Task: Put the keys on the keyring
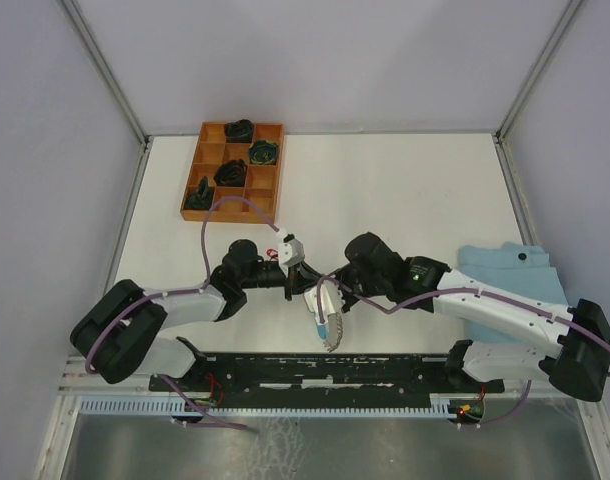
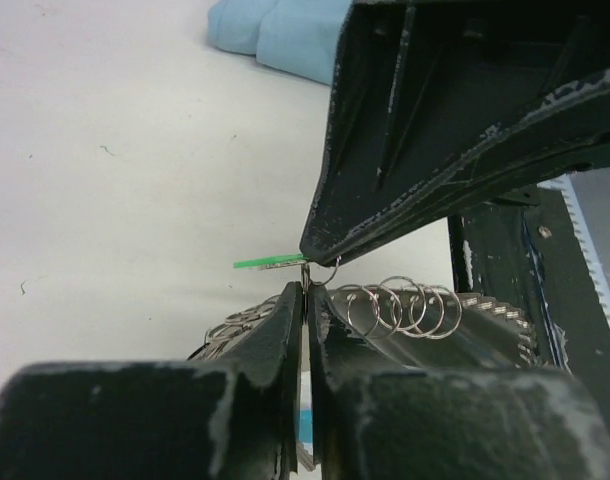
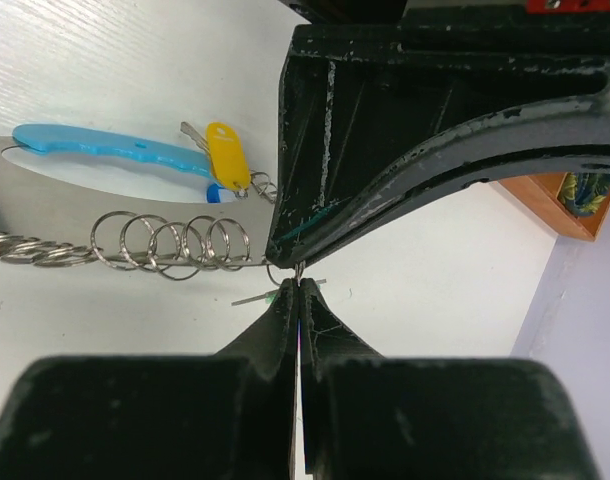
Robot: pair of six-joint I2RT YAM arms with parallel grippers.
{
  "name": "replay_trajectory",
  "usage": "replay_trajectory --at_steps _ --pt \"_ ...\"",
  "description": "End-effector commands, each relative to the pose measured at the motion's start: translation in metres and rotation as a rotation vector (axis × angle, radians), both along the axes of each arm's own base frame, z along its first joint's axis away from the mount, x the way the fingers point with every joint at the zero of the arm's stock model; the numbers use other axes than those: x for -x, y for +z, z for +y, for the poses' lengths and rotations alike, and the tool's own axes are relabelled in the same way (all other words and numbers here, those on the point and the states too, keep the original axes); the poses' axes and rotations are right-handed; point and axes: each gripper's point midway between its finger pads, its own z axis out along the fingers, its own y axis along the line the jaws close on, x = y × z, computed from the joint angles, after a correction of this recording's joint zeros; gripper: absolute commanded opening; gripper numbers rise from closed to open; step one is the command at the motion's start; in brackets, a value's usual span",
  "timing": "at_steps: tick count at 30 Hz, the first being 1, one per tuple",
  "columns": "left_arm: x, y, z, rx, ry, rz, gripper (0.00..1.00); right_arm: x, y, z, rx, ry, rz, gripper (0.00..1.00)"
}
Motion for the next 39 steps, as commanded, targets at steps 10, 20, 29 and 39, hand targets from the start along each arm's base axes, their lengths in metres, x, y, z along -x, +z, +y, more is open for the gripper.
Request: replay_trajectory --at_steps 10,20,29,39 --pt "0.001 0.016 -0.004 0.009 -0.044 -0.085 0.03 -0.008 0.010 -0.019 0.019 -0.096 -0.039 0.01" --pt "-0.006 0.040 0.004 0.067 0.053 -0.117 0.03 0.001 -0.014 -0.020 -0.005 -0.125 0.032 0.01" --pt "-0.004 0.055 0.004 0.133 0.067 -0.125 0.03 0.000 -0.013 0.005 -0.102 -0.096 0.063 0.01" --pt "-0.020 0.038 0.012 0.084 0.169 -0.117 0.08 -0.020 -0.009 -0.001 -0.113 -0.223 0.040 0.01"
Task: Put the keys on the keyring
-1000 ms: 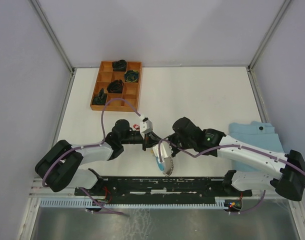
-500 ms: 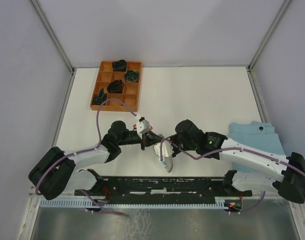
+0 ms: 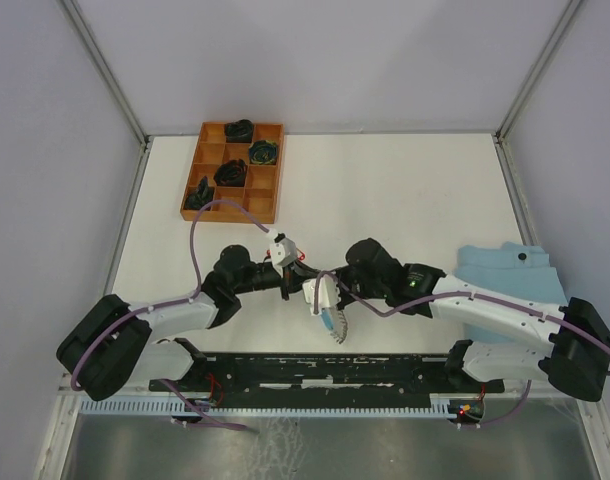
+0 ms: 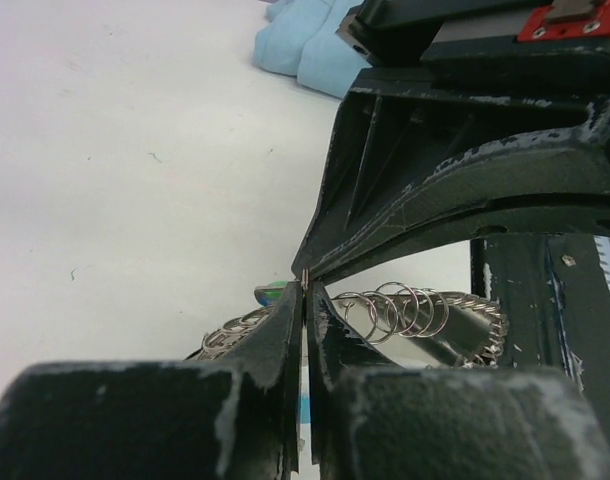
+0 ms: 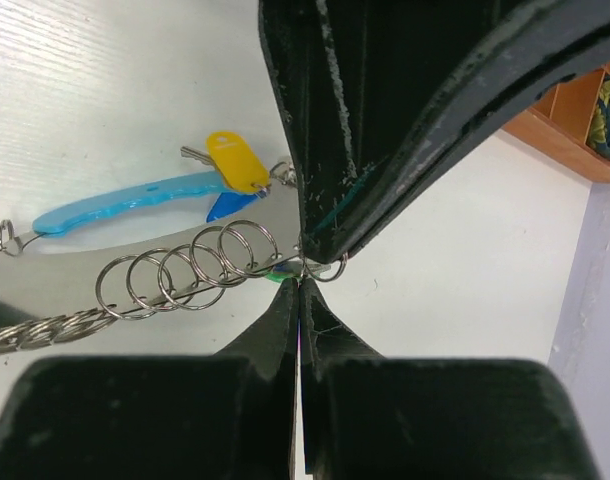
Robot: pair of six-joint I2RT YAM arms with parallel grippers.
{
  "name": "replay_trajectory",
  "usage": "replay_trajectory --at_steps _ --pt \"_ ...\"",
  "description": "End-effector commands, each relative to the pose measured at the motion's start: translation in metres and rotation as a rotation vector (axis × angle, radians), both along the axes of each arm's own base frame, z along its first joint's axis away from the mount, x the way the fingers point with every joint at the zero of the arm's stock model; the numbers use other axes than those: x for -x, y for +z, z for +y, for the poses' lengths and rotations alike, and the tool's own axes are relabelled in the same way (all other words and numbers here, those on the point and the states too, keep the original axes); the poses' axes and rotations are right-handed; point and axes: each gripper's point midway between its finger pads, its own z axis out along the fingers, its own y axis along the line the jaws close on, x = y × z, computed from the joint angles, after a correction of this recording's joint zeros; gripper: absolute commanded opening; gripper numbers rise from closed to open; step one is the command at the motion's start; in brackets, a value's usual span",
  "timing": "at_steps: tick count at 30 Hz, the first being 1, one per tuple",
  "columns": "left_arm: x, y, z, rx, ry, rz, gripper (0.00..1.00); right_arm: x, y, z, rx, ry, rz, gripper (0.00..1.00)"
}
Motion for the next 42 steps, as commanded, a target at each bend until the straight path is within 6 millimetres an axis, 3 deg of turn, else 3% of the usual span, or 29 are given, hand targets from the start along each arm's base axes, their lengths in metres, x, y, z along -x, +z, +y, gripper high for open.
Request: replay_trajectory --at_steps 1,5,11,18,23,27,32,37,42 --pt "-0.020 0.021 0.005 0.050 0.106 -0.089 0.19 -0.015 0.011 -0.003 -0.036 -0.101 -0.007 0.01" --pt "-0.032 0.016 0.013 0.034 0.200 -0.082 0.40 -0.031 0.014 -0.009 -0.037 -0.173 0.000 0.01" --pt "-0.047 0.012 0.035 0.028 0.365 -0.080 0.59 -0.054 0.011 -0.017 -0.083 -0.305 0.061 0.01" --pt "-0.071 0.003 0.074 0.041 0.649 0.008 0.73 -0.095 -0.015 -0.050 -0.194 -0.641 0.207 0.01" --pt "-0.085 0.002 0.111 0.132 0.915 0.168 0.97 -0.123 -0.035 -0.076 -0.226 -0.858 0.257 0.05" --pt "-0.082 0.001 0.128 0.158 1.001 0.238 0.99 -0.139 -0.047 -0.094 -0.248 -1.025 0.285 0.08" --pt "-0.074 0.012 0.147 0.215 1.085 0.306 0.99 -0.146 -0.041 -0.109 -0.319 -1.180 0.334 0.20" --pt "-0.063 0.037 0.163 0.269 1.132 0.362 0.99 -0.134 -0.027 -0.134 -0.396 -1.373 0.371 0.67" --pt "-0.045 0.069 0.176 0.243 1.135 0.384 0.99 -0.115 0.008 -0.168 -0.398 -1.580 0.352 0.88"
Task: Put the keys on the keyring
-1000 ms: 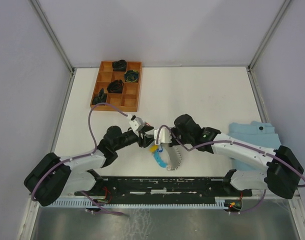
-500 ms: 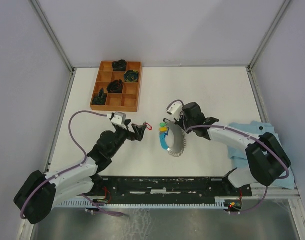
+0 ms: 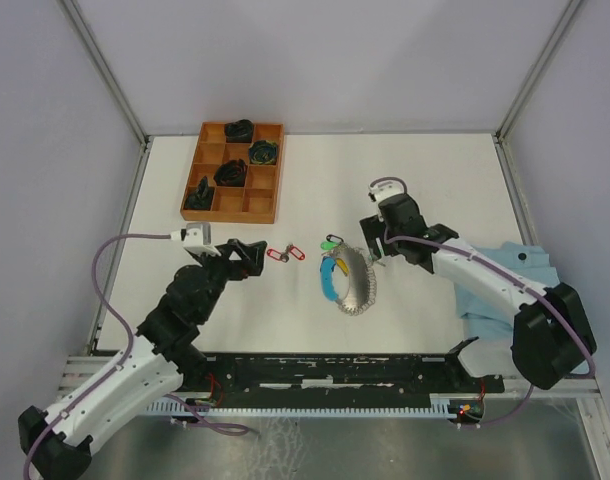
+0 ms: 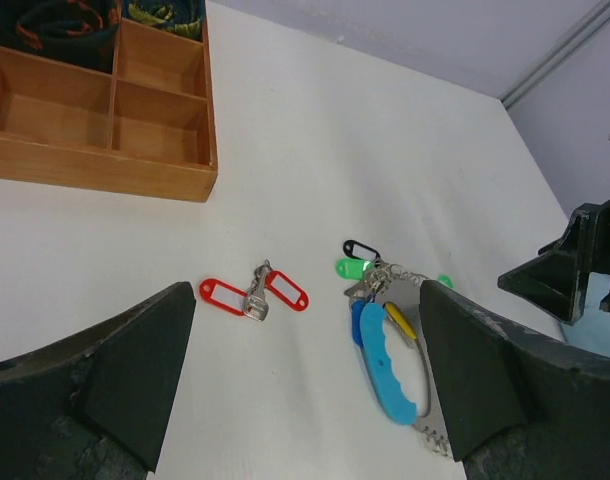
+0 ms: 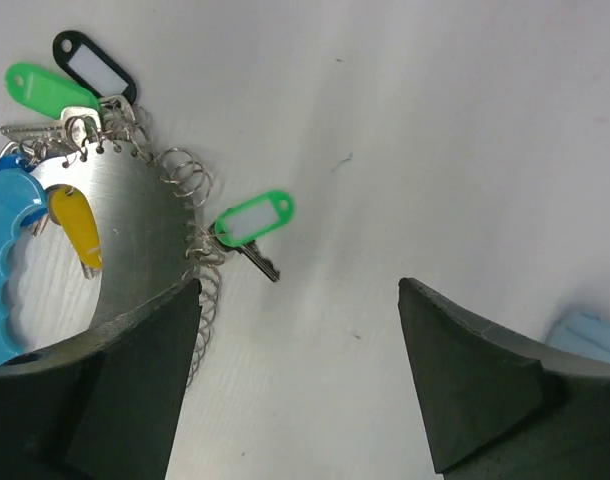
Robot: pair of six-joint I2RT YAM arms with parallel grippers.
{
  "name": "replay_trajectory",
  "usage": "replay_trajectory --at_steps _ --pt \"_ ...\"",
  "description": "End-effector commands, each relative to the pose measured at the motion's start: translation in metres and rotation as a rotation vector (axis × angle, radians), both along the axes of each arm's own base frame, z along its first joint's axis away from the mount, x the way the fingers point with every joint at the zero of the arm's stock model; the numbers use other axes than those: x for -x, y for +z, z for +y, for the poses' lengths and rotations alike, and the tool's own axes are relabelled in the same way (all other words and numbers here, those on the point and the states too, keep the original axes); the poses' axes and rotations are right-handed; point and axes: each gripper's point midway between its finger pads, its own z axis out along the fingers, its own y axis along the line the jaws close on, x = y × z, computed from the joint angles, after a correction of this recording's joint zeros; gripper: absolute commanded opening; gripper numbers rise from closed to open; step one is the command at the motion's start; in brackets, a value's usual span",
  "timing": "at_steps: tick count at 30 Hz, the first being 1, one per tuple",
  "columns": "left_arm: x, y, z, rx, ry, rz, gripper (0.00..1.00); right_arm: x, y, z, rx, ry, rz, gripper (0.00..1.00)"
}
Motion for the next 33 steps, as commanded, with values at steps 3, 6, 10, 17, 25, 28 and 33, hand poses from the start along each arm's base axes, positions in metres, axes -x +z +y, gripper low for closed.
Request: replay_trajectory --at_steps 3,6,10,17,25,28,33 --pt "0.021 0.050 0.020 -0.029 0.010 0.029 0.99 0.017 0.077 -0.046 -0.007 -0.341 -0.050 0.95" --pt "0.028 0.075 0.022 -0.088 -0.032 -0.019 0.99 0.029 0.102 -0.064 0.005 -0.394 -0.085 1.00" --pt "0.031 0.100 0.029 -0.157 -0.041 -0.101 0.99 0.042 0.138 -0.083 -0.029 -0.438 -0.195 1.00" --pt "0.022 0.107 0.042 -0.243 0.026 -0.164 0.99 0.056 0.163 -0.110 -0.012 -0.494 -0.301 1.00" --pt "0.016 0.079 0.048 -0.267 0.066 -0.125 0.99 0.060 0.166 -0.121 0.026 -0.501 -0.334 1.00" --pt "0.014 0.077 0.047 -0.260 0.069 -0.118 0.99 0.061 0.165 -0.121 0.020 -0.498 -0.344 1.00" --pt "0.012 0.073 0.047 -0.253 0.068 -0.106 0.99 0.061 0.163 -0.122 0.031 -0.488 -0.342 1.00"
